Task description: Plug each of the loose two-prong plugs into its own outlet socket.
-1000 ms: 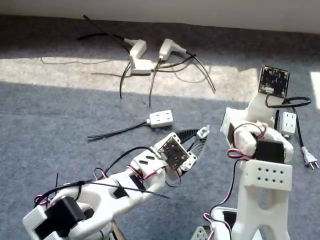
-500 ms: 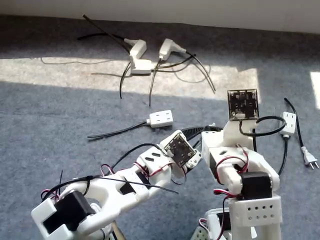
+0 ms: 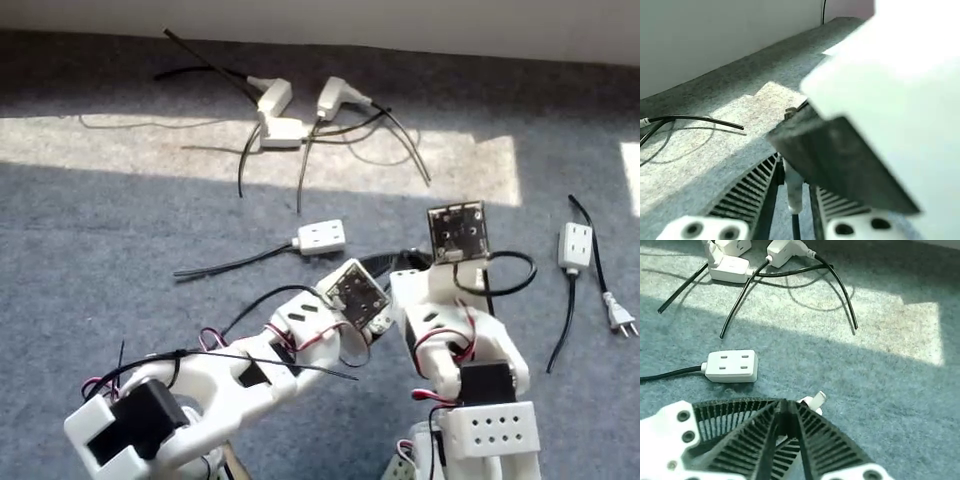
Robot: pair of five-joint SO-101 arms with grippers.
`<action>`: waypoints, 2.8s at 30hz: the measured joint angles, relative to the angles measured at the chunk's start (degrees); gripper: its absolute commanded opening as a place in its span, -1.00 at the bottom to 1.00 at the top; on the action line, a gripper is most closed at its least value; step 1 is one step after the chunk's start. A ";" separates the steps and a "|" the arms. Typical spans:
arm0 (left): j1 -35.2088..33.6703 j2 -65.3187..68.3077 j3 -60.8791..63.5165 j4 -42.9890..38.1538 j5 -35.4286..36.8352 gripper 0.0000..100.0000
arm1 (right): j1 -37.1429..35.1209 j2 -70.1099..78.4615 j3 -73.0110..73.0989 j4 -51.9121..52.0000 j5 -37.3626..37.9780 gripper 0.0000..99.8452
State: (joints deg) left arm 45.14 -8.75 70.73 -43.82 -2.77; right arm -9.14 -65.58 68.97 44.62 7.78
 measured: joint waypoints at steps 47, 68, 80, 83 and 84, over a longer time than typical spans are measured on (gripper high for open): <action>-13.63 -6.51 -16.35 37.71 -0.09 -0.99 | 17.67 0.62 -0.79 0.62 -9.58 -0.99; -21.98 16.70 -69.71 103.21 18.29 -0.99 | 13.27 0.62 19.08 -21.10 -17.23 -0.99; -22.59 45.10 -107.16 126.15 39.03 -0.99 | 13.27 0.62 19.08 -23.03 -17.23 -0.99; -22.68 46.42 -112.26 130.46 43.25 -0.99 | 13.27 0.62 19.08 -23.03 -17.23 -0.99; -22.68 46.68 -113.58 131.43 44.13 -0.99 | 13.27 0.62 19.08 -23.03 -17.23 -0.99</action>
State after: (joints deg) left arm 22.46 37.93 -42.86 87.60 41.36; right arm 4.13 -64.97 88.04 21.58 -9.45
